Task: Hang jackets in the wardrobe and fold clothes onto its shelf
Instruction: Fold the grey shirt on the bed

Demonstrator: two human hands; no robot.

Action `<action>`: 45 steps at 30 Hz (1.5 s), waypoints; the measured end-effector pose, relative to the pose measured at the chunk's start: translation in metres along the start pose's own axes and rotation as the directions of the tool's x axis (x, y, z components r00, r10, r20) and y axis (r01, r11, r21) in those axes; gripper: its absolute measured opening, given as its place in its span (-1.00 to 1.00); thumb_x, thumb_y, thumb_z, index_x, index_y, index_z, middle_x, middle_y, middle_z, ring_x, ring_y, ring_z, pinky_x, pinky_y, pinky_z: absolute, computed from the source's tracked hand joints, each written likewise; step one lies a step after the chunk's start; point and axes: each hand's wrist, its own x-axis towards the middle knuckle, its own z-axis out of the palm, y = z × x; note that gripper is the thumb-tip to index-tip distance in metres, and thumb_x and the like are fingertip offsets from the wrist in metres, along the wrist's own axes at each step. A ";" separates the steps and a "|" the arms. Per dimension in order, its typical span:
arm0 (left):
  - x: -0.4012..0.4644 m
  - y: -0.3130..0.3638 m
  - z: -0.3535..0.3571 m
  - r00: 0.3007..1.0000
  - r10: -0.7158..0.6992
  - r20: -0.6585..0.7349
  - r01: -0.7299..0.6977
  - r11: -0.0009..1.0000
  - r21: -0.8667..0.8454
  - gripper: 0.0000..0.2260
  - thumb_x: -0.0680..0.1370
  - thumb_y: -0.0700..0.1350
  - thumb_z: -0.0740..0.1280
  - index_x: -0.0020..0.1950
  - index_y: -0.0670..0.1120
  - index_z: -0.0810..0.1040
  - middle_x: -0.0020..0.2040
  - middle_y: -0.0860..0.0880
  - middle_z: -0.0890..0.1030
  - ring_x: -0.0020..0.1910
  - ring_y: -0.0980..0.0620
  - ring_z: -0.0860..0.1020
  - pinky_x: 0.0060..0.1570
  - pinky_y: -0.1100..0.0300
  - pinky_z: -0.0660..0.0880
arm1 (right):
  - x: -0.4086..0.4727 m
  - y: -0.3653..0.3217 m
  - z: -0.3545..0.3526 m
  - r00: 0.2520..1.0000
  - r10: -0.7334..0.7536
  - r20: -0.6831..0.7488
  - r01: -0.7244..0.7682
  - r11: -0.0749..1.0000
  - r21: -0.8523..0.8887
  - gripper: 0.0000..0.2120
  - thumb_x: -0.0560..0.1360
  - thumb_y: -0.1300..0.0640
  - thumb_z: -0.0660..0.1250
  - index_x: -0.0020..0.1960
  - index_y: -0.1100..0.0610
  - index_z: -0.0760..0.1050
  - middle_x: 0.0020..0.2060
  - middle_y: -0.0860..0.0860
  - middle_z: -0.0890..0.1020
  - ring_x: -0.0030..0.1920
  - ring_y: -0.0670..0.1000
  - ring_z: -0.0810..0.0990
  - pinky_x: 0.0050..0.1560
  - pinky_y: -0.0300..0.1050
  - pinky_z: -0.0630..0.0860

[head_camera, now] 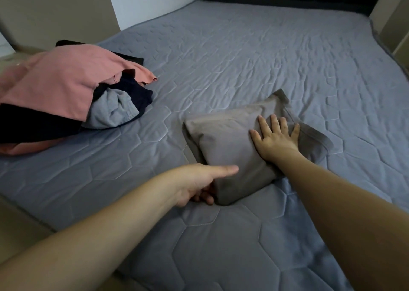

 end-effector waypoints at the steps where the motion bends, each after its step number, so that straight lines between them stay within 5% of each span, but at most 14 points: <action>1: 0.000 -0.002 0.001 0.999 0.024 -0.032 -0.022 0.998 0.060 -0.67 0.42 0.21 0.44 -0.07 -0.04 0.60 -0.21 -0.02 0.65 -0.46 0.09 0.45 -0.41 0.22 0.21 | 0.000 0.000 0.000 1.000 -0.001 0.004 0.001 1.000 0.001 -0.36 0.51 -0.35 -0.26 0.55 -0.18 -0.16 0.57 0.00 -0.09 0.55 0.10 -0.19 0.41 0.32 -0.34; 5: 0.007 -0.006 -0.001 0.982 0.092 -0.164 -0.041 0.955 0.293 -0.81 0.42 -0.15 0.50 -0.27 -0.09 0.49 -0.47 0.02 0.55 -0.58 0.10 0.44 -0.56 0.41 0.23 | -0.001 -0.001 -0.001 1.000 0.004 0.013 -0.004 1.000 -0.005 -0.35 0.50 -0.36 -0.27 0.55 -0.19 -0.16 0.57 -0.01 -0.09 0.55 0.12 -0.20 0.39 0.36 -0.36; 8: 0.006 0.002 -0.011 0.998 -0.019 -0.067 0.040 0.946 0.323 -0.85 0.50 -0.18 0.39 -0.25 -0.11 0.50 -0.45 -0.01 0.57 -0.55 0.10 0.47 -0.48 0.31 0.22 | -0.003 -0.002 -0.003 0.998 0.044 0.041 -0.043 0.998 -0.044 -0.31 0.45 -0.42 -0.32 0.53 -0.24 -0.19 0.57 -0.04 -0.12 0.52 0.23 -0.28 0.19 0.46 -0.53; 11: 0.004 0.012 -0.025 0.994 -0.109 0.027 0.104 0.985 0.136 -0.82 0.53 -0.01 0.30 -0.17 -0.09 0.53 -0.33 -0.04 0.63 -0.40 0.05 0.57 -0.39 0.28 0.35 | -0.004 -0.002 -0.006 0.996 0.061 0.069 -0.056 0.996 -0.071 -0.27 0.40 -0.49 -0.33 0.52 -0.28 -0.25 0.57 -0.05 -0.16 0.49 0.29 -0.35 0.08 0.50 -0.57; 14: 0.021 0.026 -0.036 0.995 -0.004 -0.103 -0.019 0.975 -0.221 -0.67 0.49 0.19 0.34 -0.04 -0.08 0.57 -0.22 -0.06 0.65 -0.30 -0.02 0.60 -0.31 0.22 0.50 | -0.006 -0.003 -0.006 0.994 0.067 0.090 -0.060 0.995 -0.075 -0.26 0.39 -0.51 -0.32 0.51 -0.28 -0.28 0.56 -0.05 -0.20 0.49 0.28 -0.36 0.11 0.55 -0.51; 18: 0.053 0.035 -0.033 0.961 -0.008 -0.277 -0.180 0.740 -0.648 -0.85 0.57 -0.14 0.35 0.11 -0.12 0.56 -0.07 -0.09 0.66 -0.21 0.00 0.63 -0.32 0.15 0.59 | -0.009 -0.004 -0.006 0.994 0.068 0.090 -0.062 0.995 -0.072 -0.26 0.39 -0.50 -0.32 0.51 -0.28 -0.29 0.56 -0.05 -0.21 0.49 0.27 -0.36 0.15 0.56 -0.47; 22: 0.074 0.025 -0.038 0.852 -0.097 -0.515 -0.318 0.686 -0.655 -0.87 0.55 -0.33 0.25 0.05 -0.20 0.53 -0.02 -0.15 0.58 -0.13 -0.07 0.55 -0.04 0.00 0.57 | -0.011 -0.006 -0.006 0.994 0.078 0.077 -0.073 0.996 -0.056 -0.27 0.40 -0.50 -0.31 0.51 -0.27 -0.28 0.56 -0.05 -0.20 0.50 0.26 -0.34 0.17 0.55 -0.45; 24: 0.077 0.022 -0.041 0.829 -0.123 -0.546 -0.316 0.702 -0.638 -0.81 0.51 -0.30 0.25 0.09 -0.21 0.54 0.00 -0.14 0.61 -0.18 -0.08 0.58 -0.19 0.03 0.61 | -0.012 -0.007 -0.006 0.994 0.079 0.081 -0.075 0.996 -0.046 -0.26 0.40 -0.50 -0.32 0.52 -0.25 -0.28 0.56 -0.05 -0.20 0.50 0.25 -0.34 0.17 0.53 -0.47; 28: 0.076 0.031 -0.051 0.935 -0.075 -0.347 -0.211 0.669 -0.713 -0.85 0.56 -0.07 0.31 0.04 -0.12 0.55 -0.11 -0.10 0.65 -0.33 -0.04 0.63 -0.53 0.20 0.52 | -0.010 -0.005 -0.004 0.991 0.079 0.111 -0.075 0.996 -0.045 -0.23 0.37 -0.51 -0.32 0.52 -0.24 -0.30 0.56 -0.04 -0.22 0.50 0.23 -0.35 0.17 0.52 -0.49; 30: 0.079 0.030 -0.054 0.927 -0.071 -0.369 -0.215 0.704 -0.677 -0.93 0.59 -0.14 0.28 -0.01 -0.12 0.53 -0.23 -0.09 0.62 -0.41 -0.01 0.60 -0.59 0.23 0.48 | -0.003 -0.005 -0.007 0.986 0.074 0.147 -0.070 0.997 -0.035 -0.21 0.35 -0.53 -0.32 0.50 -0.27 -0.30 0.56 -0.06 -0.23 0.51 0.22 -0.34 0.18 0.53 -0.48; 35: 0.087 0.008 -0.059 0.765 -0.047 -0.643 -0.333 0.825 -0.457 -0.85 0.60 -0.29 0.11 -0.09 -0.22 0.45 -0.36 -0.15 0.48 -0.55 -0.02 0.47 -0.68 0.29 0.37 | 0.024 0.000 -0.021 0.970 0.081 0.229 -0.084 0.996 0.001 -0.20 0.33 -0.58 -0.28 0.48 -0.31 -0.32 0.55 -0.07 -0.24 0.52 0.24 -0.29 0.27 0.53 -0.35; 38: 0.083 0.013 -0.069 0.849 -0.071 -0.524 -0.291 0.764 -0.576 -0.80 0.61 -0.17 0.14 0.00 -0.27 0.48 -0.26 -0.20 0.59 -0.44 -0.12 0.60 -0.62 0.22 0.49 | 0.032 0.002 -0.023 0.970 0.118 0.213 -0.121 0.993 0.004 -0.20 0.35 -0.58 -0.26 0.49 -0.30 -0.30 0.56 -0.02 -0.22 0.52 0.27 -0.24 0.32 0.52 -0.25; 41: 0.083 0.027 -0.061 0.863 0.009 -0.505 -0.284 0.835 -0.470 -0.69 0.54 0.06 0.29 0.07 -0.18 0.53 -0.12 -0.21 0.67 -0.31 -0.16 0.67 -0.45 0.11 0.56 | 0.027 -0.004 -0.014 0.985 0.083 0.151 -0.080 0.996 -0.027 -0.22 0.35 -0.56 -0.28 0.50 -0.30 -0.28 0.56 0.00 -0.21 0.51 0.29 -0.27 0.29 0.53 -0.29; 45: 0.084 0.021 -0.043 0.634 0.128 -0.763 -0.226 0.974 -0.024 -0.79 0.57 -0.08 0.27 0.13 -0.14 0.36 0.10 -0.16 0.56 0.03 -0.19 0.55 0.02 -0.01 0.53 | 0.027 0.000 -0.007 0.995 0.047 0.093 -0.048 0.999 0.015 -0.23 0.35 -0.56 -0.30 0.50 -0.31 -0.24 0.56 -0.04 -0.18 0.52 0.26 -0.26 0.28 0.51 -0.32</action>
